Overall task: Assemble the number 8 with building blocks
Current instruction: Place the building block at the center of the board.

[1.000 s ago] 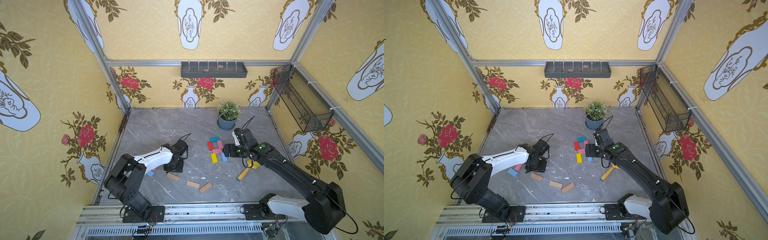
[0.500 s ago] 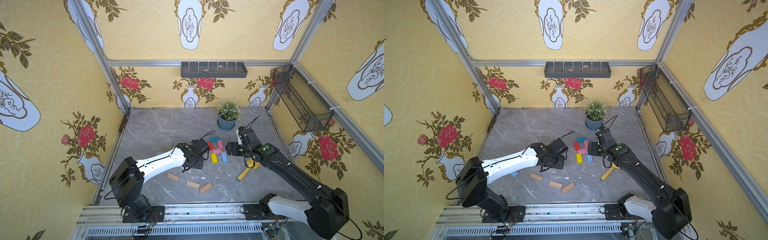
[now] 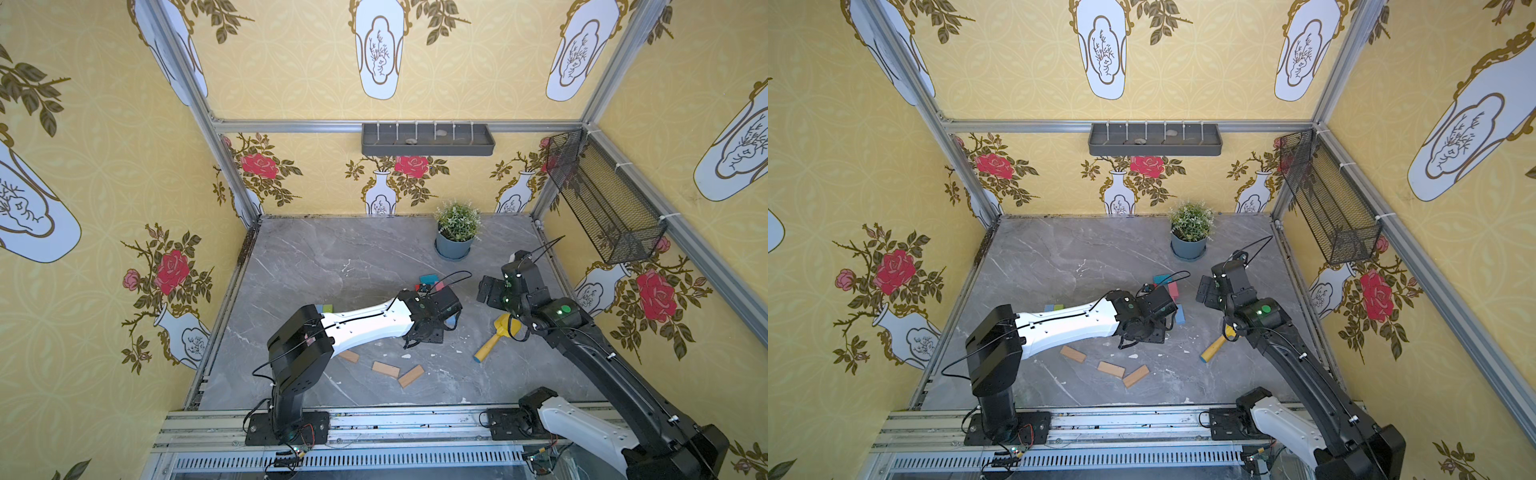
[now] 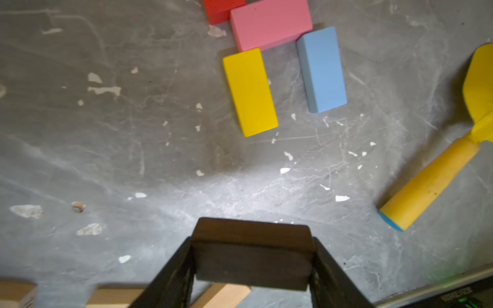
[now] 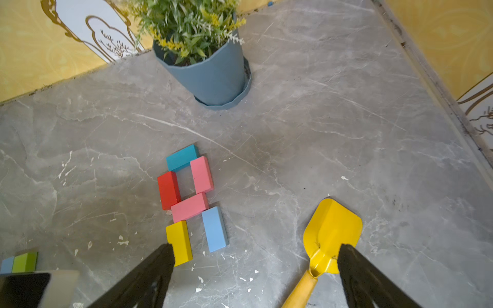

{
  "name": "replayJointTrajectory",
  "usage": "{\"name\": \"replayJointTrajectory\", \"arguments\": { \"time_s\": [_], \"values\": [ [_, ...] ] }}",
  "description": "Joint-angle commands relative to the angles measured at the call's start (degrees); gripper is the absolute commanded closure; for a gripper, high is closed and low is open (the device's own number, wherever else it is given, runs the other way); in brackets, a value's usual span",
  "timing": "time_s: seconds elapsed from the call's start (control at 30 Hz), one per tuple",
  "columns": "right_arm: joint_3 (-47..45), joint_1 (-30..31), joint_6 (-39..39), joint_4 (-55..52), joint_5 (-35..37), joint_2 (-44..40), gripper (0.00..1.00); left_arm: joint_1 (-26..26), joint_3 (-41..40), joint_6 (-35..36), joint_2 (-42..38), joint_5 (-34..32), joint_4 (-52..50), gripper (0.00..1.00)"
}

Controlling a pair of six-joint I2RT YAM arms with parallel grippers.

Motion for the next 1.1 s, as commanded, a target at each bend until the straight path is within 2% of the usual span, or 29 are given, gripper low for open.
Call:
{"name": "replayJointTrajectory", "arguments": {
  "time_s": [0.0,0.23,0.77,1.07],
  "values": [
    [-0.09,-0.08,1.64,-1.82,3.98,-1.92,0.02,-0.35,1.48,-1.50,2.30,1.49,1.90,0.56],
    [-0.17,-0.16,1.87,-2.54,4.54,-3.04,0.02,-0.53,4.68,-2.04,6.93,3.73,3.16,0.56],
    [-1.07,-0.17,1.01,-2.08,4.61,-3.13,0.01,0.44,7.54,-2.16,12.08,8.43,4.06,0.54],
    [-1.80,-0.25,0.60,-1.56,4.61,-2.86,0.00,1.12,8.12,-2.21,13.63,10.60,4.67,0.48]
  ]
}}
